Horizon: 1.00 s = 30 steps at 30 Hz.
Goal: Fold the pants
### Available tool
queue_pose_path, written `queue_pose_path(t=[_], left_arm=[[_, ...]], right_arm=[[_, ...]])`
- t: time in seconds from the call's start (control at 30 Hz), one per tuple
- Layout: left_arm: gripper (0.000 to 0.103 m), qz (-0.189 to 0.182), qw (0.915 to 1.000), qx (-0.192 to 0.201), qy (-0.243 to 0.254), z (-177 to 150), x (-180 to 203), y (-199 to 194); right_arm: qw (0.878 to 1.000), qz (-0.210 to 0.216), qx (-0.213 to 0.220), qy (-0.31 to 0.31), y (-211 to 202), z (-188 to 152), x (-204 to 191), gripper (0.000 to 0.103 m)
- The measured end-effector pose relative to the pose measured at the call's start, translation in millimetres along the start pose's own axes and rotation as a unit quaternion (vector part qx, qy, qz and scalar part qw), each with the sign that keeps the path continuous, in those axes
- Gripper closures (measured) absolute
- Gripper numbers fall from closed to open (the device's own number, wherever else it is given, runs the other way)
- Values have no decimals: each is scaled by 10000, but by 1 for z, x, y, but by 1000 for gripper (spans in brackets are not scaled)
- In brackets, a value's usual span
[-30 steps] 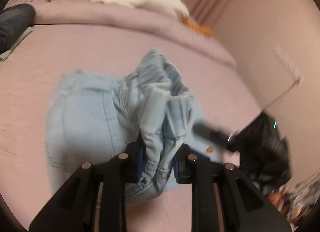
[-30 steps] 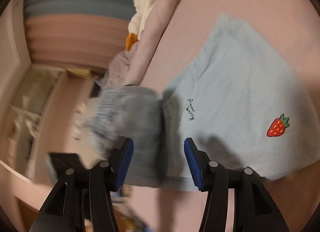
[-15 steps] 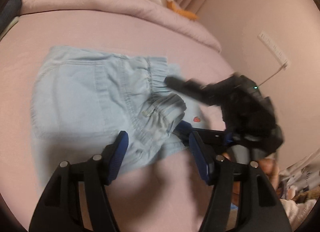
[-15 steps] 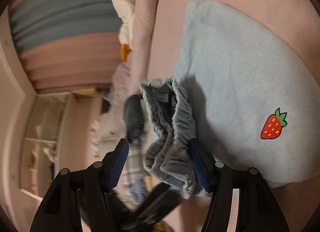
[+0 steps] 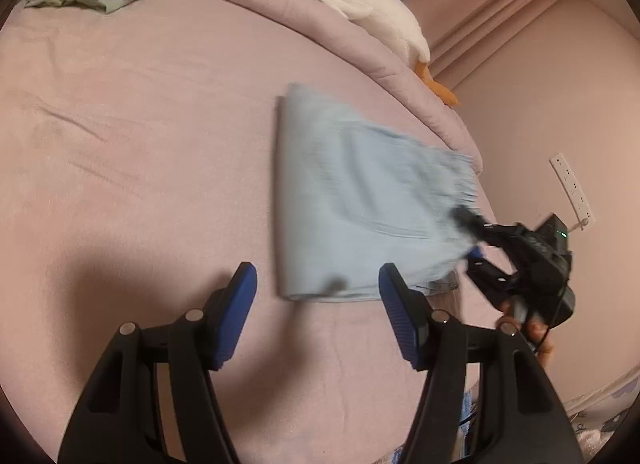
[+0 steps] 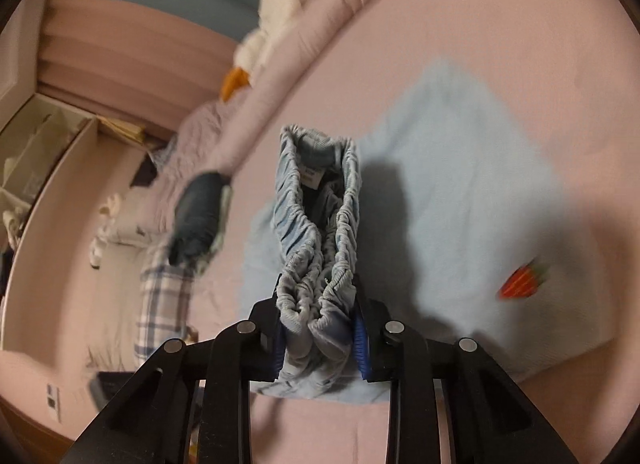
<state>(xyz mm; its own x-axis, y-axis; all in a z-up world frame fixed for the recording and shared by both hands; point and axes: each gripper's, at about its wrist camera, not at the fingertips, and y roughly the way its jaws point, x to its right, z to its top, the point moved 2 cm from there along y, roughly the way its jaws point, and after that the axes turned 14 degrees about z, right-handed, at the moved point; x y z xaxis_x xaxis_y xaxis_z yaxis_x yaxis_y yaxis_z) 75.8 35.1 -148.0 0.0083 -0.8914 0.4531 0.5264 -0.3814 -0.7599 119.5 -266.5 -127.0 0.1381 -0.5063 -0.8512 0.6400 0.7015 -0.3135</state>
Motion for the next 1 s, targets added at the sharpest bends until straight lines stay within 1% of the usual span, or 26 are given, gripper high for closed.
queue_pose_path(t=[0.03,0.07,0.1,0.17,0.2,0.23,0.3,0.37,0.4,0.47,0.5,0.53,0.57,0.6,0.67,0.7,0.73,0.77,0.8,0.83,0.87,0.9,0.93,0.97,1.0], left_arm=[[40,-12,10000,-26,-32,2,3,5],[40,-34,10000,-50,-58,4,6,9],[40,-74,9999,-101,-98,3,6,12],[40,-100,9997,-172,-131,3,13,21],[40,-93,9997,-197,-137,4,14,23],[40,-79,9996,-260,-125,4,19,27],[40,-94,9995,-298,-89,6,21,28],[40,-91,9996,-267,-28,9,26,27],[40,-79,9997,-214,11,15,29,26],[40,-75,9999,-112,76,25,34,25],[40,-76,9998,-30,161,35,41,25],[40,-82,9997,22,236,40,46,25],[40,-79,9994,75,323,45,50,26],[40,-56,9988,168,467,54,59,29],[42,1,9978,221,628,65,70,37],[44,40,9973,211,700,74,77,45],[56,10,9972,176,732,81,82,52],[63,-47,9969,93,783,89,88,63],[73,-34,9966,6,823,93,89,68],[80,50,9961,-58,875,100,94,79],[84,153,9954,-73,939,106,97,85],[92,339,9937,-124,1064,114,100,99],[94,437,9931,-182,1072,120,100,108],[94,464,9930,-249,1056,124,99,116],[94,530,9922,-330,1083,127,97,125]], right_arm=[[9999,-21,162,15,-12,7,0,74],[9997,-76,237,62,-22,14,5,74],[9996,-148,240,91,-25,17,9,74],[9983,-419,221,341,-31,20,29,74],[9973,-487,106,538,-29,19,44,74],[9967,-501,44,644,-28,18,55,74],[9954,-403,134,855,-28,16,71,74],[9948,-287,208,956,-30,18,74,74],[9949,-267,146,958,-31,20,74,74],[9944,-214,20,1030,-34,23,72,72],[9943,-218,20,1048,-36,24,69,69],[9948,-302,92,970,-43,25,65,61],[9954,-436,194,832,-49,25,59,58],[9955,-595,322,659,-57,27,53,55],[9932,-976,601,183,-76,28,40,55],[9915,-1096,686,-164,-80,27,28,55],[9908,-1094,687,-404,-79,25,20,55],[9895,-1092,657,-686,-75,22,11,55],[9873,-1107,586,-981,-70,19,2,56],[9839,-1152,514,-1266,-63,15,-5,64],[9818,-1172,441,-1425,-58,13,-8,70],[9805,-1183,341,-1531,-49,10,-11,78],[9798,-1157,196,-1622,-41,6,-13,79],[9787,-1156,71,-1697,-34,3,-13,79],[9751,-1270,-48,-1816,-27,0,-14,82]])
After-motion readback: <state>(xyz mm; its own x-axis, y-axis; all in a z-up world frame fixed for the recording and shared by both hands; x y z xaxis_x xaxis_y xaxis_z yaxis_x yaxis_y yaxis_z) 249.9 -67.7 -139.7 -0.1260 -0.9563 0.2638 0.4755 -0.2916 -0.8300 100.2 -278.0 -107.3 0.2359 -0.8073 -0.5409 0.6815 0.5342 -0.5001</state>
